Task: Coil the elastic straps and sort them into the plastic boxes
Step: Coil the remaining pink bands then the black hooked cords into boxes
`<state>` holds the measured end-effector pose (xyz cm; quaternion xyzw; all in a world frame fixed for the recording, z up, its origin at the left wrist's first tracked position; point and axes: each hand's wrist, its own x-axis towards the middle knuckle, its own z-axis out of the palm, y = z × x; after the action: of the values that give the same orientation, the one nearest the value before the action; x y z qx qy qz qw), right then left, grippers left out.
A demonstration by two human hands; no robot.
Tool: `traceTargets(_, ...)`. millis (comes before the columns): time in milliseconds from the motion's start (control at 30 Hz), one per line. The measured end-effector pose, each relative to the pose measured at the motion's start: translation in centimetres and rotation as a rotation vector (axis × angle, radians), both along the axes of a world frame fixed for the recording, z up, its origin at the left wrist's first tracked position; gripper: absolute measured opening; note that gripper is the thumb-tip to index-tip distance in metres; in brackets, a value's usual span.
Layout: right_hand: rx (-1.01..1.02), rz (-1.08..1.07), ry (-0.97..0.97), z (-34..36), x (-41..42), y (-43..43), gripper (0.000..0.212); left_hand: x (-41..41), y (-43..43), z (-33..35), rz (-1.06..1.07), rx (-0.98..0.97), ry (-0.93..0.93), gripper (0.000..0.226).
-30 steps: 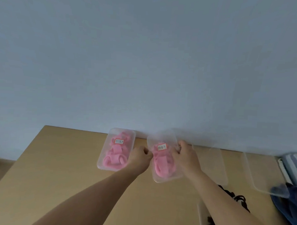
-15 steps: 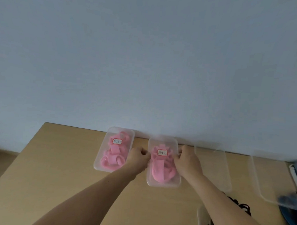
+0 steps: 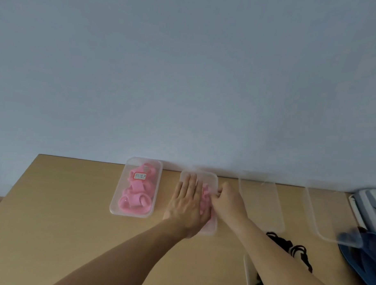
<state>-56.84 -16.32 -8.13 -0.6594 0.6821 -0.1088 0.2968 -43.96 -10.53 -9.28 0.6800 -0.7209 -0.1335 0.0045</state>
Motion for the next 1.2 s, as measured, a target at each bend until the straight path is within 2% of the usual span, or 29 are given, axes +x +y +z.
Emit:
traceTargets(200, 0.01, -0.013, -0.024, 0.4, -0.2, -2.2, 0.032, 0.2, -0.2, -0.9, -0.027, 0.007, -0.051, 0.081)
traceTargets(467, -0.105, -0.002, -0.056, 0.1, 0.9, -3.7, 0.014, 0.6, -0.9, -0.5, -0.092, -0.041, -0.091, 0.095)
traceTargets(700, -0.058, -0.075, -0.107, 0.0, 1.2, -4.1, 0.011, 0.7, -1.2, -1.3, -0.087, -0.042, -0.105, 0.086)
traceTargets(867, -0.081, -0.052, -0.162, -0.7, -0.1, 0.8, 0.013, 0.6, -1.4, -1.5, -0.051, -0.053, -0.087, 0.076)
traceTargets(1033, -0.016, -0.185, -0.261, -2.1, -1.0, 4.3, 0.027, 0.6, -1.4, -1.6, -0.025, -0.069, -0.047, 0.073)
traceTargets(1200, 0.059, -0.212, -0.319, -1.0, -0.8, 4.6, 0.029, 0.6, -1.4, -1.6, -0.024, -0.071, -0.045, 0.067)
